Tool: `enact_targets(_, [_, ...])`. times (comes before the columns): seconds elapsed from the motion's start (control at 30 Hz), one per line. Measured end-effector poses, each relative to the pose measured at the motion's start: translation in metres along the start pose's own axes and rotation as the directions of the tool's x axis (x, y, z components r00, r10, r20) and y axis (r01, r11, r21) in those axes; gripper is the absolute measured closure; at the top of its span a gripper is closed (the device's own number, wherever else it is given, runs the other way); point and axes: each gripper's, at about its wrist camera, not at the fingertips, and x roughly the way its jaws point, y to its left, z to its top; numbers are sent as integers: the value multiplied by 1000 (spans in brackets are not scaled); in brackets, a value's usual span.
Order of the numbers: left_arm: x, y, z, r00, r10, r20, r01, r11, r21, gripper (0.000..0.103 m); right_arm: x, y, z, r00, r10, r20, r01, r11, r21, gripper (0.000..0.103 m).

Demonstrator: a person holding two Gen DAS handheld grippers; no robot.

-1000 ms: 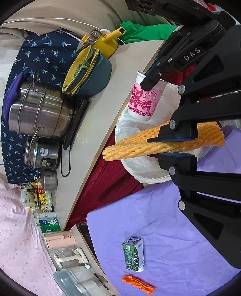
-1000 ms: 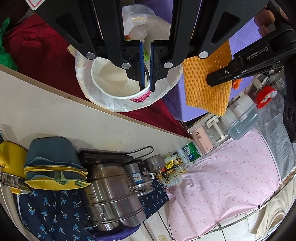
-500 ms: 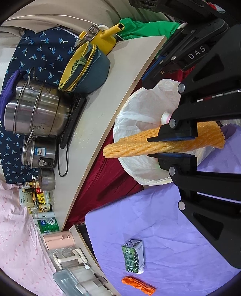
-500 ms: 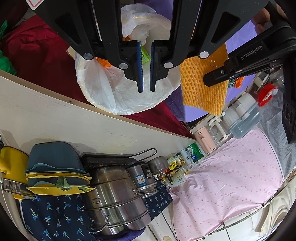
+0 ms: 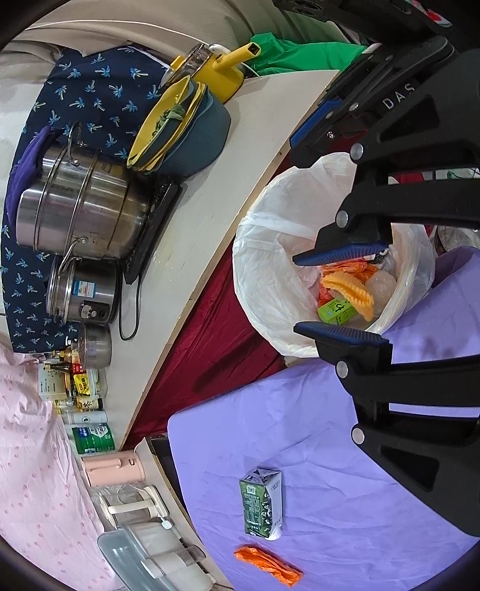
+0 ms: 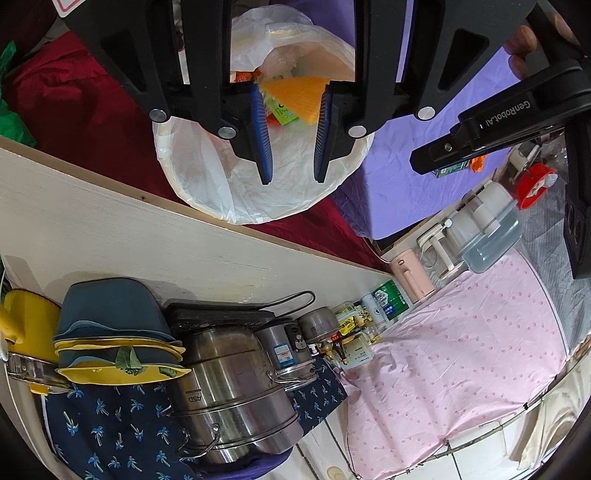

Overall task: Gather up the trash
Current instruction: 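Move both tools back to the table toward the orange bag and green carton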

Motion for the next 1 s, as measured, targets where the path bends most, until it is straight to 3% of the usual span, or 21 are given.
enact_targets(0.3, [-11,15,1,1000,9,20,-8,999,-34,66,0,14,3,1000,-1,5,1,1000,-25,64])
enact_targets(1.0, [-43,78,-4,995,73,69,-61,987,-151,52,8,78,4,999,46,5,-45,991,-123,48])
